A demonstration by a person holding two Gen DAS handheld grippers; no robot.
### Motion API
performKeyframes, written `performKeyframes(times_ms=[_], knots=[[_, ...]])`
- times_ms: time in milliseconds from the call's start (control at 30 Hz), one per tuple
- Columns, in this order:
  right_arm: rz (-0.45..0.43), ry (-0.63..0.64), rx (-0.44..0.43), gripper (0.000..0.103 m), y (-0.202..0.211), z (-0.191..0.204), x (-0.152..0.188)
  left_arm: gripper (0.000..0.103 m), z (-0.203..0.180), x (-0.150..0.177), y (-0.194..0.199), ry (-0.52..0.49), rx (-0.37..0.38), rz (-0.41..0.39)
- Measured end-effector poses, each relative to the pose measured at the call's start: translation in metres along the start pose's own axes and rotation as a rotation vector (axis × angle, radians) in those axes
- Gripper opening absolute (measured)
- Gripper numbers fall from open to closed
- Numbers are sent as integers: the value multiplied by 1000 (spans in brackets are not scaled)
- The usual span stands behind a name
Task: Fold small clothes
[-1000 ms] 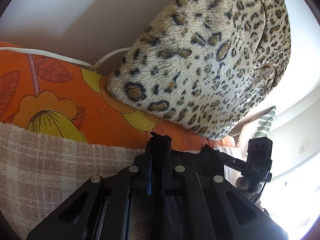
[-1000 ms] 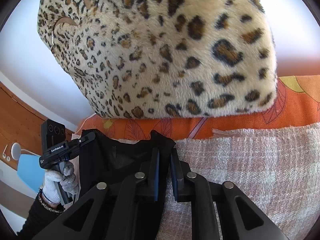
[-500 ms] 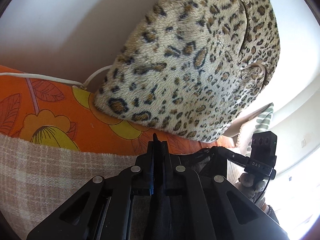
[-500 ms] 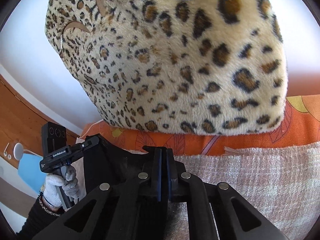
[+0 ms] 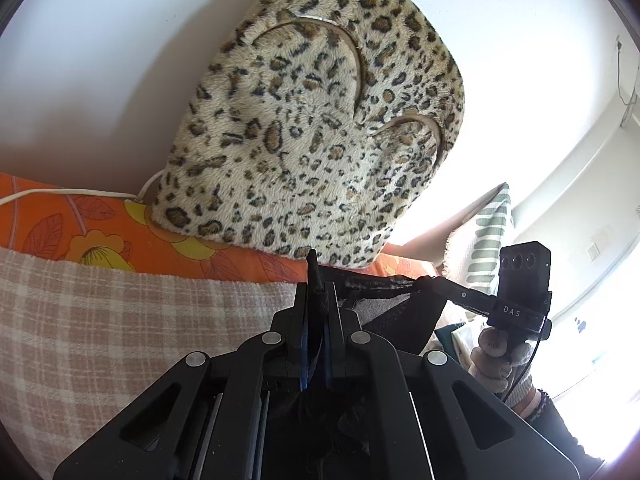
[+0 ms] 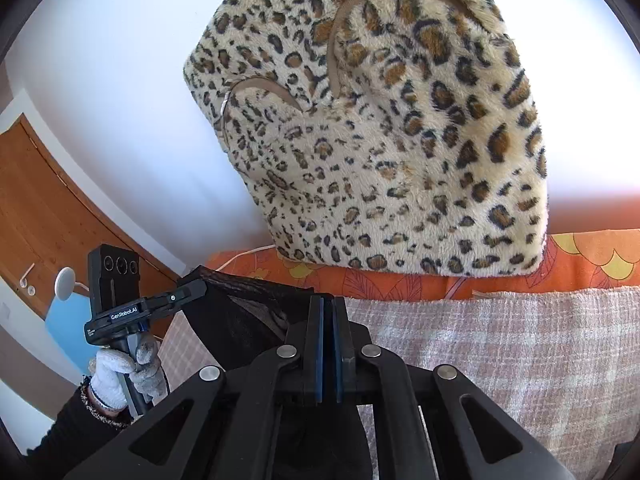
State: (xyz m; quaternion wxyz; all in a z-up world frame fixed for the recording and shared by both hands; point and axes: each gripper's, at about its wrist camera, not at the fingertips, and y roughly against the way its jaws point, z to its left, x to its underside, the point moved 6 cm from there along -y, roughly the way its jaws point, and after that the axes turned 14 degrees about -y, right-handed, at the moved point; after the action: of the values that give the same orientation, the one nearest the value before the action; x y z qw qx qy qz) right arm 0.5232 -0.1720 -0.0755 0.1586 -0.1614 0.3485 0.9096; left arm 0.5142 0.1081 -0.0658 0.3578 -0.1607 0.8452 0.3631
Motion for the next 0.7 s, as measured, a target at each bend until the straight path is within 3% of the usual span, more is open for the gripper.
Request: performKeyframes(times_ms=[300, 700], knots=[[-13, 52, -4, 1, 49, 35, 45, 4, -43, 31, 48, -40, -1, -2], [6, 80, -2, 1, 90, 55, 130, 4, -81, 105, 95, -37, 8, 37]])
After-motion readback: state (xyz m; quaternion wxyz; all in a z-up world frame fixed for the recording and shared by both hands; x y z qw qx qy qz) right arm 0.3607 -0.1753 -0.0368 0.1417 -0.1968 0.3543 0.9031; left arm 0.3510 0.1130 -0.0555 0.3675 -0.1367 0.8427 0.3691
